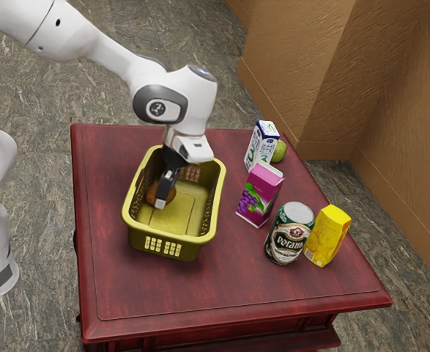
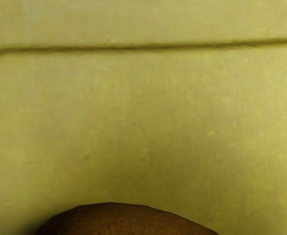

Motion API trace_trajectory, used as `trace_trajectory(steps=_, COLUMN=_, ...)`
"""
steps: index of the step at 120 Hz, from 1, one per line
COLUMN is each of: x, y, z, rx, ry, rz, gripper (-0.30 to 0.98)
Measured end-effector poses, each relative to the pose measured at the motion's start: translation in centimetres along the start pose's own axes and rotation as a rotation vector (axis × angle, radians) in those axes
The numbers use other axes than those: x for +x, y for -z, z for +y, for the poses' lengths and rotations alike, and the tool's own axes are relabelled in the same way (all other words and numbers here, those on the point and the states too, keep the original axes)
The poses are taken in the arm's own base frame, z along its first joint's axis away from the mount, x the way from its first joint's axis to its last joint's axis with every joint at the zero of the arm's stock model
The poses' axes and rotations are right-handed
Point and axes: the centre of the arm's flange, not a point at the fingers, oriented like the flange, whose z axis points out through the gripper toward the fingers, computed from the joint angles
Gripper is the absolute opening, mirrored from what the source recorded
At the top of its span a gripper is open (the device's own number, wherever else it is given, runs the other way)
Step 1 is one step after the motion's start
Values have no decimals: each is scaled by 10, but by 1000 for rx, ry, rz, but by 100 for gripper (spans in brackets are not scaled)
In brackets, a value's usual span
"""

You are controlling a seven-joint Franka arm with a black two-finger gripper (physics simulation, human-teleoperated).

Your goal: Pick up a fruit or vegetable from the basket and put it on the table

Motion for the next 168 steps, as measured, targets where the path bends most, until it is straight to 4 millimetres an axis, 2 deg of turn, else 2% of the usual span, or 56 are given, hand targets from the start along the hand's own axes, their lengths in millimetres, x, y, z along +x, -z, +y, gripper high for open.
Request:
trace_trajectory(steps=6, x=0, y=0, z=-2, rx=3, ry=1, rz=7, gripper=55)
trace_trajectory(steps=33, x=2, y=2, z=-3, rx=14, ry=-8, rz=24, gripper=53)
trace_trajectory(steps=54, x=14, y=14, z=12, rx=29, ry=-63, rz=50, gripper=53)
trace_trajectory(steps=59, x=22, y=28, z=19, rx=42, ry=-85, rz=71, gripper=51)
trace_trajectory(steps=63, x=30, y=46, z=26, rx=62, ry=-110, rz=92, gripper=49)
trace_trajectory(steps=70, x=47, y=90, z=45, rx=122, ry=-168, rz=129, gripper=46)
trace_trajectory(steps=77, x=54, y=134, z=51, rx=180, ry=-191, rz=163, gripper=47)
trace_trajectory(steps=85, x=45, y=174, z=23, rx=253, ry=-147, rz=171, gripper=48)
trace_trajectory(steps=92, x=26, y=206, z=-24, rx=312, ry=-58, rz=172, gripper=48)
trace_trajectory(steps=97, x=21, y=214, z=-56, rx=339, ry=-9, rz=147, gripper=49)
trace_trajectory(steps=106, x=25, y=202, z=-91, rx=352, ry=21, rz=87, gripper=48)
trace_trajectory(steps=132, x=29, y=149, z=-155, rx=334, ry=38, rz=-10, gripper=47)
trace_trajectory(steps=152, x=22, y=114, z=-165, rx=283, ry=21, rz=-32, gripper=46)
trace_trajectory(steps=168, x=25, y=108, z=-161, rx=270, ry=-7, rz=-21, gripper=46)
